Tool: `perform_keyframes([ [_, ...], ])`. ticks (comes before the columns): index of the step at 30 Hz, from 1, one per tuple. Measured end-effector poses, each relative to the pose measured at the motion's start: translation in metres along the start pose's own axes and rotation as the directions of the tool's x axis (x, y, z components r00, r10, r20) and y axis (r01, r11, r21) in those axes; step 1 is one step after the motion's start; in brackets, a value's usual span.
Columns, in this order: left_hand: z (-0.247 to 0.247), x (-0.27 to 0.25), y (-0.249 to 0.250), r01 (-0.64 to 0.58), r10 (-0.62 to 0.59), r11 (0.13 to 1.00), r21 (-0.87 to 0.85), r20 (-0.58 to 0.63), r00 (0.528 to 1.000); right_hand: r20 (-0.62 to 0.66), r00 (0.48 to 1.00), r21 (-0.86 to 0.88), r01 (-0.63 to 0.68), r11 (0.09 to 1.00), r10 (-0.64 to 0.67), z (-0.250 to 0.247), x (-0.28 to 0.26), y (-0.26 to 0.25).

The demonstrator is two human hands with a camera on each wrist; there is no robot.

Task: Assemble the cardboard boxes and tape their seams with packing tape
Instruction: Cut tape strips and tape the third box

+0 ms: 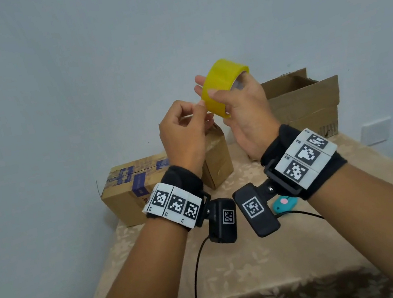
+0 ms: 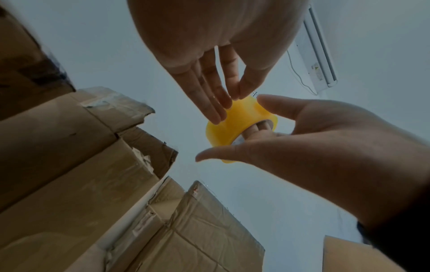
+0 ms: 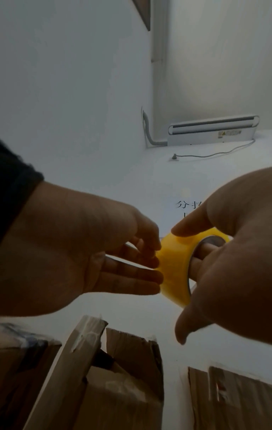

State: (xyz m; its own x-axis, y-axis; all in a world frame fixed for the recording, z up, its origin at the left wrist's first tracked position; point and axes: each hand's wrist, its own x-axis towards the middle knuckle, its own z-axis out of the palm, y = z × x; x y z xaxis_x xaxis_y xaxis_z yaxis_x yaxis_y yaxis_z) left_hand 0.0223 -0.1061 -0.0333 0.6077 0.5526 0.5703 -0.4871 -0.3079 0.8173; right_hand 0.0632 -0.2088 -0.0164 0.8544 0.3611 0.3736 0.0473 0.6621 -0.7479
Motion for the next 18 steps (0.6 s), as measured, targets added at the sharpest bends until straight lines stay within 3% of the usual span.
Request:
perform_keyframes([
  [5, 0.0, -0.001, -0.005, 0.039, -0.042, 0.997, -0.061, -0.04, 0.998, -0.063, 0.998, 0.051, -0.001, 0.999, 0.004, -0.001, 0.007, 0.005],
  [8, 0.001, -0.001, 0.0, 0.052, -0.059, 0.985, -0.162, -0.041, 0.997, -0.045, 0.991, 0.132, -0.118, 0.984, 0.125, -0.008, 0.014, 0.006],
  [11, 0.003, 0.0, 0.004, 0.051, -0.059, 0.974, -0.221, -0.026, 0.998, -0.011, 0.975, 0.102, -0.222, 0.97, 0.224, -0.015, 0.014, 0.012],
  [18, -0.003, -0.001, 0.009, 0.103, -0.089, 0.95, -0.295, 0.058, 0.994, 0.0, 0.985, 0.099, -0.174, 0.98, 0.175, -0.011, 0.012, 0.012],
])
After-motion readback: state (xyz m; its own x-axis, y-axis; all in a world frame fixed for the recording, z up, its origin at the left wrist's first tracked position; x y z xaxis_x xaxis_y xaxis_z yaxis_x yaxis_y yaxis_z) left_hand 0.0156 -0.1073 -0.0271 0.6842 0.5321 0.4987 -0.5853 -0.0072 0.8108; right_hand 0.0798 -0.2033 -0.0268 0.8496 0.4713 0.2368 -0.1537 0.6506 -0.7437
